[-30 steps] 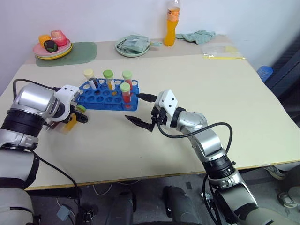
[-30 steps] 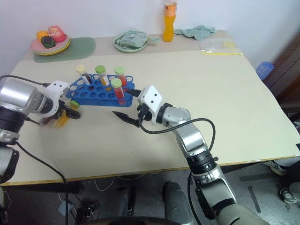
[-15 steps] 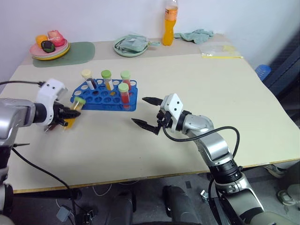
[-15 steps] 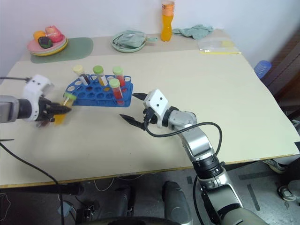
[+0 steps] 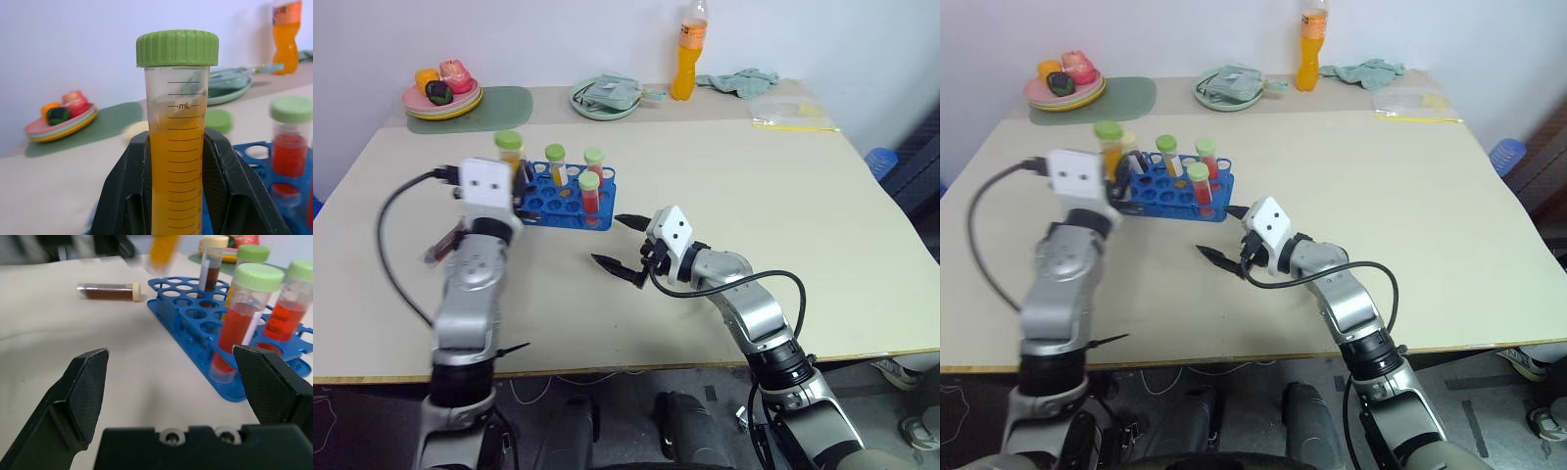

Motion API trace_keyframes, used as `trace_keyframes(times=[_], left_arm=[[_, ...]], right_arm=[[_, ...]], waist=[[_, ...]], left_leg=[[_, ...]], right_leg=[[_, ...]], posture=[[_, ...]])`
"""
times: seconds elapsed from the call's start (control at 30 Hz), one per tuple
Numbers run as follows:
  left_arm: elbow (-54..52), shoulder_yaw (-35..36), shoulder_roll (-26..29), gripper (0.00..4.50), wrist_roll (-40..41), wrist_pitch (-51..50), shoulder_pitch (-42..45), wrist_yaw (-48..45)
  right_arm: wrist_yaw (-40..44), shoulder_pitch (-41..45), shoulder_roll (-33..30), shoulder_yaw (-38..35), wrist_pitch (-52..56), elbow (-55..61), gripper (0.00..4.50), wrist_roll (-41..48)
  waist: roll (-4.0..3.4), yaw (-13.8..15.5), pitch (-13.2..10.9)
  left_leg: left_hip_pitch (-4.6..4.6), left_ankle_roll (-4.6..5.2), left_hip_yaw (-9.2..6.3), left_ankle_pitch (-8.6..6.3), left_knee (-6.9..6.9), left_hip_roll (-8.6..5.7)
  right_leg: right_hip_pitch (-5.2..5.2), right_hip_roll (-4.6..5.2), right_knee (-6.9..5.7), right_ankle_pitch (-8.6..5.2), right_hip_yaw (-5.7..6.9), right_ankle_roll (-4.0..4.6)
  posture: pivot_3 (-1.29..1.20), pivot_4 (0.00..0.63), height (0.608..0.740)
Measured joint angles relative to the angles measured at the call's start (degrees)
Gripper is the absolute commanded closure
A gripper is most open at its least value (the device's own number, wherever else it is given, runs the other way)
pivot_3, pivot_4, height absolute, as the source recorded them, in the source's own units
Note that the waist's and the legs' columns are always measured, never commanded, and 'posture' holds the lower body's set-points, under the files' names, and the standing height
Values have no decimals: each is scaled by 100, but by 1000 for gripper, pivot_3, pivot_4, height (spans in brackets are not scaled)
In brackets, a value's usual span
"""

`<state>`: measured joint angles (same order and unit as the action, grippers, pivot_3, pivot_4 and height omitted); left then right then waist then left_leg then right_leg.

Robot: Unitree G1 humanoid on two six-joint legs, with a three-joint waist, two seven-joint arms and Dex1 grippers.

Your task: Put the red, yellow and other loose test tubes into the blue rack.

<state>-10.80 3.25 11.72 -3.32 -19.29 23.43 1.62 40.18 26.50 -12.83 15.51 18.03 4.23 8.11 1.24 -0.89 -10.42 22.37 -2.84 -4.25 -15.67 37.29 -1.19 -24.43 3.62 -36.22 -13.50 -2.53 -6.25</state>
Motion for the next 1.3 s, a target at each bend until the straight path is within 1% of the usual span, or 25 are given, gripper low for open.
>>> trace_keyframes(times=[0.07, 0.13, 0.47, 0.63, 0.8, 1.07, 1.13, 1.17, 1.2, 1.23, 1.3], left_arm=[[371, -91, -197, 3695, -7, 270, 133, 89], [580, -167, -242, 3695, -47, 449, 210, 125], [1489, -165, -293, 3695, -105, 977, 465, 163], [1942, -157, -338, 3695, 51, 1258, 641, -29], [2251, -117, -342, 3695, 82, 1557, 674, -25], [2764, -10, -412, 3695, 189, 2436, 663, -39], [2884, 33, -443, 2685, 268, 2650, 630, -52], [2921, 36, -452, 2422, 282, 2726, 611, -61], [2964, 36, -459, 2025, 288, 2759, 602, -66], [3006, 40, -461, 1392, 303, 2776, 587, -81], [3019, 49, -462, 489, 334, 2858, 522, -112]], right_arm=[[-20, -1, -1, -3, 1, 0, 0, -2], [-45, -7, -1, -3, 3, 0, 0, -4], [-281, -167, -5, -25, 92, 134, 0, 0], [-322, -170, -11, -33, 132, 220, 0, 2], [-327, -170, -6, -33, 143, 220, 0, 6], [-333, -169, 6, -31, 150, 220, 0, 7], [-334, -169, 11, -31, 150, 221, 0, 7], [-334, -169, 13, -31, 151, 221, 0, 7], [-334, -169, 13, -31, 150, 221, 0, 7], [-334, -169, 15, -31, 151, 221, 0, 7], [-334, -168, 15, -30, 152, 221, 0, 8]], waist=[[0, -7, 0], [0, -10, 0], [0, 18, 0], [0, 15, 0], [0, 16, 0], [0, 20, 1], [0, 22, 1], [0, 21, 1], [0, 19, 1], [0, 16, 1], [0, 14, 1]], left_leg=[[1, 0, 0, 0, -3, 3], [1, 0, 0, 0, -4, 3], [2, 1, 2, 0, 0, 1], [2, 0, 1, 0, 0, 1], [2, 1, 1, 0, 1, 1], [1, 0, 1, 0, 1, 1], [1, 0, 1, 0, 1, 1], [1, 1, 1, 0, 1, 1], [1, 0, 1, 0, 1, 1], [1, 1, 1, 0, 1, 1], [1, 1, 1, 0, 1, 1]], right_leg=[[-2, -3, 0, 0, 0, 0], [-3, -3, 0, 0, 0, 0], [-1, -1, 1, 0, 1, 0], [-1, -2, 1, 0, 1, 0], [-1, -2, 1, 0, 1, 0], [-1, -2, 0, 0, 1, 0], [-1, -1, 0, 0, 1, 0], [-1, -2, 0, 0, 1, 0], [-1, -2, 0, 0, 1, 0], [-1, -2, 0, 0, 1, 0], [-1, -2, 0, 0, 1, 0]], posture=[[0, 150, 740], [0, 150, 740], [0, 150, 740], [0, 150, 740], [0, 150, 740], [0, 150, 740], [0, 150, 740], [0, 150, 740], [0, 150, 740], [0, 150, 740], [0, 150, 740]])
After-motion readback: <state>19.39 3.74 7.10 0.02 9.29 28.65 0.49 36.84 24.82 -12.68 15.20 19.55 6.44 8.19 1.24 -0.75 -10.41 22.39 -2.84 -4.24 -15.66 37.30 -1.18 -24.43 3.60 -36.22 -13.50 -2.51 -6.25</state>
